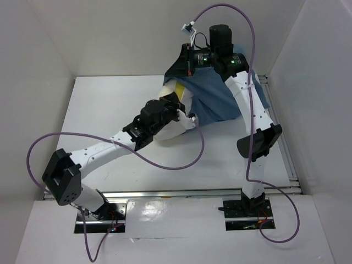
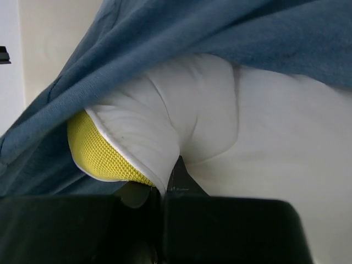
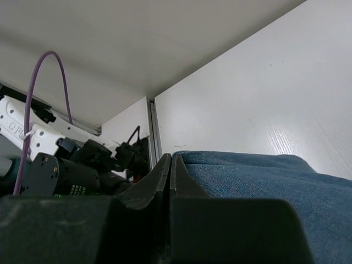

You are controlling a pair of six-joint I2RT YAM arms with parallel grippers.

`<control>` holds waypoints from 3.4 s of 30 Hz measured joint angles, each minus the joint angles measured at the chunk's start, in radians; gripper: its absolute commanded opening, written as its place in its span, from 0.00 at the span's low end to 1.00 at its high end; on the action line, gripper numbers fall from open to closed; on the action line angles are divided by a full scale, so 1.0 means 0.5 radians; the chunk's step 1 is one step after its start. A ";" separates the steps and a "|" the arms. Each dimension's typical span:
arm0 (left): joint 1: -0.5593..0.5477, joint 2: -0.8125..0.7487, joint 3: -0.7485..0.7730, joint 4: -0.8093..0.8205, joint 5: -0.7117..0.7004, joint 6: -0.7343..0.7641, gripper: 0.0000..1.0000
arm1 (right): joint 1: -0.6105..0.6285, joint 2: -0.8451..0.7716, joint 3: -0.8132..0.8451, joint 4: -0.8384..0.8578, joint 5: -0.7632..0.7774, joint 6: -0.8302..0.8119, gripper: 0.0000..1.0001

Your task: Put the pillow into the pillowcase

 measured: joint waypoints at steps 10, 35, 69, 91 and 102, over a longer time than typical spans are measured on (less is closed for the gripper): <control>0.021 0.347 0.349 0.282 -0.233 -0.043 0.00 | 0.000 -0.001 0.000 0.047 -0.053 0.002 0.00; 0.027 1.083 1.012 0.503 -0.363 -0.649 0.00 | 0.002 -0.001 -0.036 0.258 0.023 -0.043 0.00; 0.131 1.855 2.113 0.433 -0.302 -0.961 0.00 | -0.003 0.040 -0.093 0.462 0.041 0.002 0.01; 0.170 0.940 0.474 0.015 -0.010 -1.498 0.00 | -0.207 -0.378 -0.226 0.636 -0.372 0.183 0.90; 0.576 0.864 0.628 -0.675 0.175 -1.970 0.69 | -0.703 -0.419 -0.404 0.558 -0.357 0.180 0.91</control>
